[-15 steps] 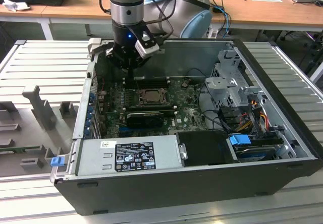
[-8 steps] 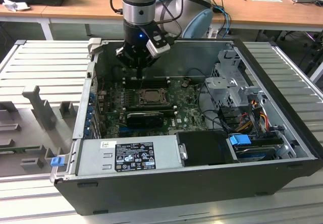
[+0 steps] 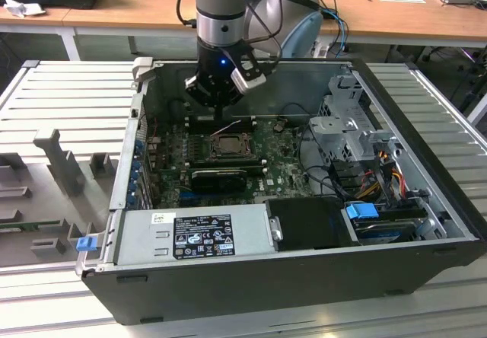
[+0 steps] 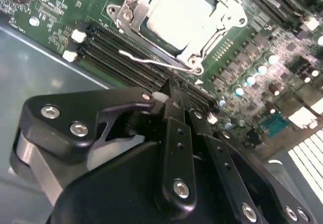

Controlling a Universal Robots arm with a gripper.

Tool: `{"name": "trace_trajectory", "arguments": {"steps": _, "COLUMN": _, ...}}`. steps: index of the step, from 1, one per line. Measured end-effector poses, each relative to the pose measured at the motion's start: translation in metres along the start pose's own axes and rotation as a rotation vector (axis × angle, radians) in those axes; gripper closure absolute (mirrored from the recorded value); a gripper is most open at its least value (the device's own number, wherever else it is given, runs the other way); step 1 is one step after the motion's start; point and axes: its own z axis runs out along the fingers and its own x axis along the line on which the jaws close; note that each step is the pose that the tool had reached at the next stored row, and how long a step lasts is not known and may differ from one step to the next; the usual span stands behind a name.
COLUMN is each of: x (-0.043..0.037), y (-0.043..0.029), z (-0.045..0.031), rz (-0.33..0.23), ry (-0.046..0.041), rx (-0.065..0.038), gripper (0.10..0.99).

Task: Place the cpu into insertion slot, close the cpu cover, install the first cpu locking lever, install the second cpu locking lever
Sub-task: 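Install the first cpu locking lever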

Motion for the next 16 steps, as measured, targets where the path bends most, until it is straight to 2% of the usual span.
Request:
{"name": "trace_trajectory", "arguments": {"steps": 2, "x": -0.0027, "y": -0.0009, "z": 0.0019, "rz": 0.0, "ry": -0.0005, "rx": -0.008, "gripper": 0.98}}
{"name": "trace_trajectory", "arguments": {"steps": 4, "x": -0.0072, "y": -0.002, "z": 0.0073, "rz": 0.005, "ry": -0.0026, "rx": -0.026, "gripper": 0.98}}
{"name": "trace_trajectory", "arguments": {"steps": 7, "x": -0.0093, "y": -0.0023, "z": 0.0118, "rz": 0.005, "ry": -0.0025, "rx": -0.026, "gripper": 0.98}}
{"name": "trace_trajectory", "arguments": {"steps": 16, "x": -0.026, "y": -0.0033, "z": 0.0204, "rz": 0.005, "ry": -0.0025, "rx": -0.026, "gripper": 0.98}}
